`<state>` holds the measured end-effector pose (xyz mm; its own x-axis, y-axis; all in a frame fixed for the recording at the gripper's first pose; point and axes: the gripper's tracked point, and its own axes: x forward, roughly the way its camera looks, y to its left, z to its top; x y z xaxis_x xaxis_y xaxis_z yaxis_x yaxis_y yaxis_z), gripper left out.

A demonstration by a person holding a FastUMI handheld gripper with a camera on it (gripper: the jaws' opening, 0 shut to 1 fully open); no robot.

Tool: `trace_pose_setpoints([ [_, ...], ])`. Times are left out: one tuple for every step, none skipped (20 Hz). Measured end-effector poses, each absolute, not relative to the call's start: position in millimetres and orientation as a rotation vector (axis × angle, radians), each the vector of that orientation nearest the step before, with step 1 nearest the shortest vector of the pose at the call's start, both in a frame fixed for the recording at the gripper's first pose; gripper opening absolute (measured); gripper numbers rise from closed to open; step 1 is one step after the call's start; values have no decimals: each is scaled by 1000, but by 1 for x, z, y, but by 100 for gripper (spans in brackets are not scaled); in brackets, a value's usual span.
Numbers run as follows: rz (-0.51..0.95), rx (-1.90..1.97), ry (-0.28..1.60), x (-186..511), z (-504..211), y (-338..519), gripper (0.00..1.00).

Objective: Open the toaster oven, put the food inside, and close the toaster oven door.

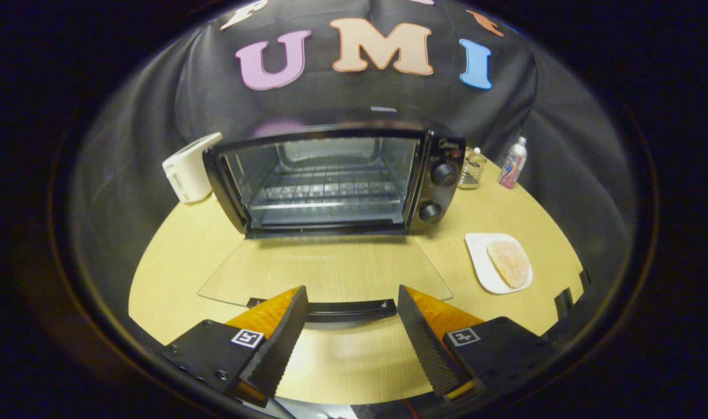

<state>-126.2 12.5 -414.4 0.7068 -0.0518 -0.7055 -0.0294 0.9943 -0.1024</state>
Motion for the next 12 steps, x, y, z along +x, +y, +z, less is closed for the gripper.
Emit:
trace_pose_setpoints([
  [-7, -103, 803, -126, -421, 13, 98],
  [-4, -95, 822, -127, -430, 15, 98],
  [-7, -89, 833, -127, -435, 14, 98],
  [-9, -81, 841, -127, -439, 14, 98],
  [-10, -72, 848, -128, -439, 14, 99],
  [-14, -67, 841, -126, -438, 12, 99],
  [-14, -71, 841, -124, -435, 10, 98],
  [-16, -79, 831, -123, -430, 5, 98],
  [-25, -91, 809, -117, -420, -2, 98],
  [-42, -102, 782, -111, -410, -12, 98],
  [-68, -110, 764, -104, -401, -25, 98],
  [-98, -115, 747, -96, -393, -41, 98],
])
